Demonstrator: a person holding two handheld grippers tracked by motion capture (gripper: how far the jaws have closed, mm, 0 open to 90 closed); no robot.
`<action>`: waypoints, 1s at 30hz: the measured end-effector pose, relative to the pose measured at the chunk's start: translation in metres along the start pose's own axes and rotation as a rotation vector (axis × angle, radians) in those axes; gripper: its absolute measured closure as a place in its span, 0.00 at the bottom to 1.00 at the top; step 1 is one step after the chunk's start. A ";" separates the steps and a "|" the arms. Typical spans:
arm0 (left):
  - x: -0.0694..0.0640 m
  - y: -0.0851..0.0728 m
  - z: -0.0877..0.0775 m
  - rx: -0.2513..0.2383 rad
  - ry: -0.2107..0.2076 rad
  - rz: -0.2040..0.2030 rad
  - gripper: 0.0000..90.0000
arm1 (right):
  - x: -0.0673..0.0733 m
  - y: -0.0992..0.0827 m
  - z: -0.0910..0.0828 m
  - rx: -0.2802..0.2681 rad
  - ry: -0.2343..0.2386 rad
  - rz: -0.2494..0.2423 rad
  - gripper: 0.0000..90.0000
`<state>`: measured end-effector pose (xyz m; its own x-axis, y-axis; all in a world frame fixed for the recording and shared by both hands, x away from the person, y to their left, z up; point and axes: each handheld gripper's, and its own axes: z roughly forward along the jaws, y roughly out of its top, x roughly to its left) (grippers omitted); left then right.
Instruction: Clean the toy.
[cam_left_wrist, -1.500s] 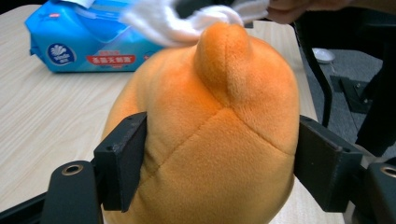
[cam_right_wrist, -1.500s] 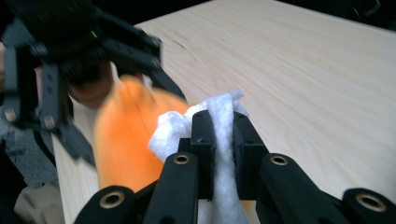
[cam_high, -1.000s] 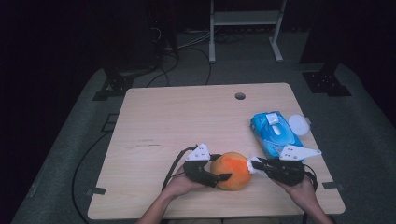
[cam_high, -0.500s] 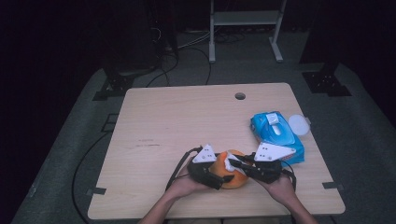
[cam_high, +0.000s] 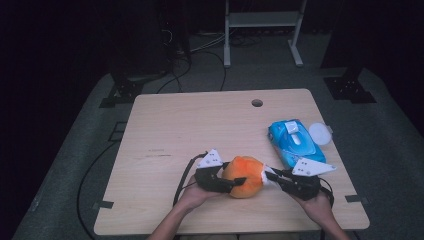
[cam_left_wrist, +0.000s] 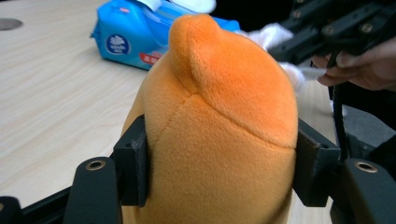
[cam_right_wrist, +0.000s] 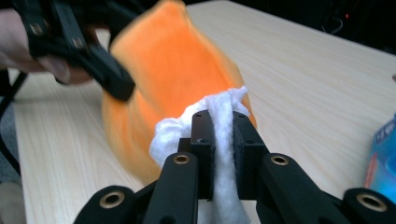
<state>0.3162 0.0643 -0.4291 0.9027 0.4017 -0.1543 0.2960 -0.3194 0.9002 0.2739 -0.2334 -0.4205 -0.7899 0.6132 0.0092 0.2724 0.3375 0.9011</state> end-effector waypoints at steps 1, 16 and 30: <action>0.001 0.001 -0.003 -0.005 0.014 -0.002 0.39 | -0.001 -0.001 0.001 0.009 -0.004 0.002 0.89; 0.004 -0.001 -0.017 0.069 0.273 0.155 0.37 | -0.015 -0.006 0.016 0.114 0.000 0.060 0.85; -0.019 -0.004 -0.007 0.113 0.280 0.216 0.23 | -0.024 -0.039 -0.017 0.231 -0.002 0.060 0.53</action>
<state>0.2954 0.0636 -0.4270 0.8323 0.5289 0.1661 0.1546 -0.5091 0.8467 0.2726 -0.2734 -0.4479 -0.7677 0.6381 0.0590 0.4376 0.4548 0.7756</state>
